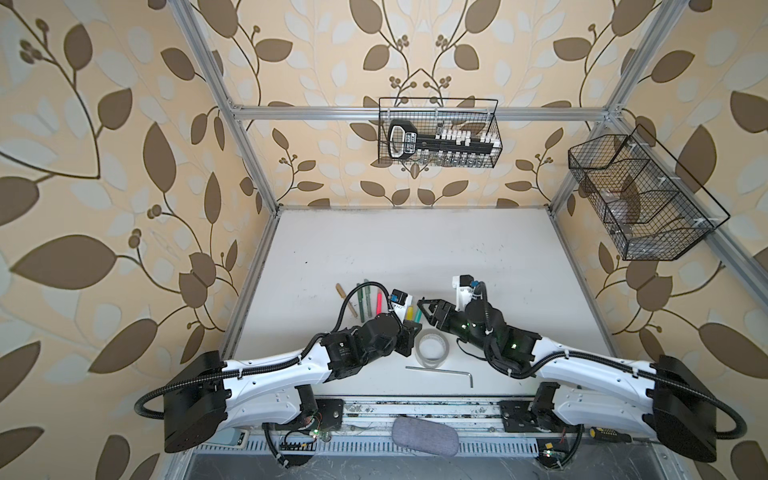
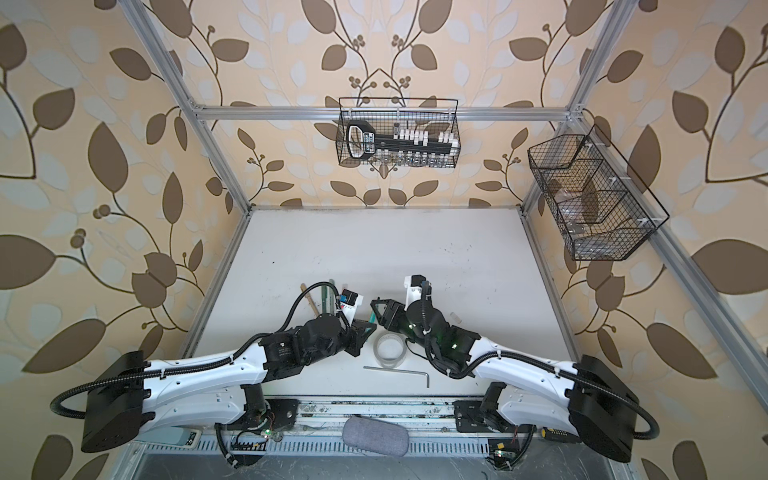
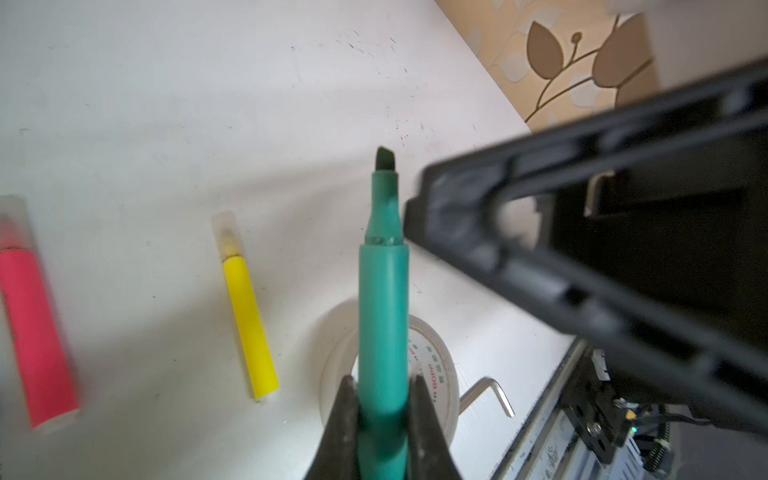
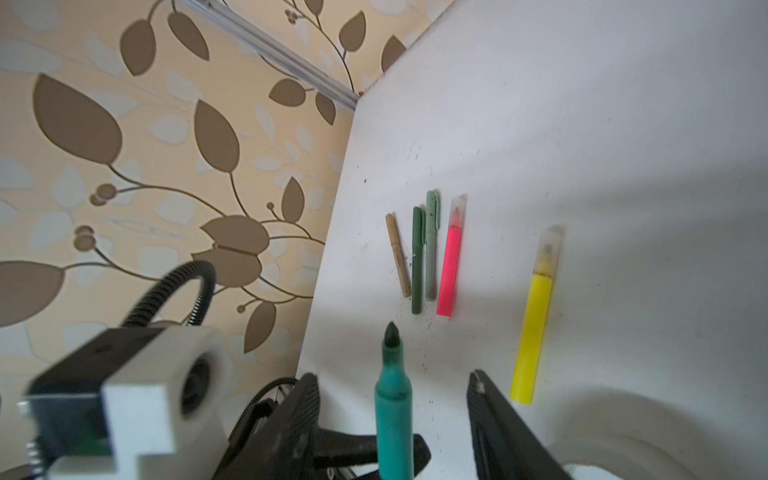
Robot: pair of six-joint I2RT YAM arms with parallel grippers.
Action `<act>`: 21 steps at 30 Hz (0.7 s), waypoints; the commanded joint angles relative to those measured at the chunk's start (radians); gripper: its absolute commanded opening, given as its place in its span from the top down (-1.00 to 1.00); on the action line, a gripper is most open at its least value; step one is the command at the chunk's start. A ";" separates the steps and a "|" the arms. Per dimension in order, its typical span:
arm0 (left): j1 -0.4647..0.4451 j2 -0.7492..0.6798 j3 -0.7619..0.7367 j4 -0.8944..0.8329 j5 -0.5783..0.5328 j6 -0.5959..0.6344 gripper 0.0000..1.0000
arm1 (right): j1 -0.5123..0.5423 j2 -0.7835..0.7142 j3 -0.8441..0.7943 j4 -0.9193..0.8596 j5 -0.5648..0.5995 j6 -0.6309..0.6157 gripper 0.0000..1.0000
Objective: Insert the pens into the pen caps
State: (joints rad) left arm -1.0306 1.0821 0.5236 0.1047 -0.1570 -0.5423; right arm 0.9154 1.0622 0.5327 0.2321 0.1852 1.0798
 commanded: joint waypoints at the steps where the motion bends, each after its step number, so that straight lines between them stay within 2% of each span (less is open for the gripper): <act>1: 0.079 -0.031 0.093 -0.117 -0.020 -0.024 1.00 | -0.052 -0.136 0.007 -0.237 0.093 -0.075 -0.23; 3: 0.129 -0.051 0.122 -0.165 0.008 -0.037 1.00 | -0.116 -0.210 0.004 -0.396 0.160 -0.124 -0.24; 5: 0.158 -0.065 0.132 -0.162 0.008 -0.029 1.00 | -0.237 -0.256 -0.004 -0.525 0.167 -0.165 -0.25; 7: 0.169 -0.066 0.150 -0.157 -0.026 -0.041 1.00 | -0.380 -0.261 -0.026 -0.580 0.095 -0.214 -0.25; 8: 0.174 -0.064 0.154 -0.137 -0.032 -0.046 1.00 | -0.458 -0.248 -0.044 -0.570 0.022 -0.245 -0.25; 11: 0.175 -0.047 0.163 -0.069 -0.011 -0.070 1.00 | -0.606 -0.154 -0.057 -0.551 -0.117 -0.308 -0.23; 15: 0.175 -0.018 0.166 -0.045 0.052 -0.086 1.00 | -0.660 -0.024 -0.061 -0.517 -0.139 -0.351 -0.27; 21: 0.175 -0.005 0.176 -0.067 0.061 -0.091 1.00 | -0.686 0.059 -0.066 -0.484 -0.097 -0.383 -0.36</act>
State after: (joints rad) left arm -0.8623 1.0805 0.6537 0.0109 -0.1116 -0.6144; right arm 0.2340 1.1023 0.4702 -0.2604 0.0887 0.7383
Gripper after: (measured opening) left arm 0.144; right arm 0.678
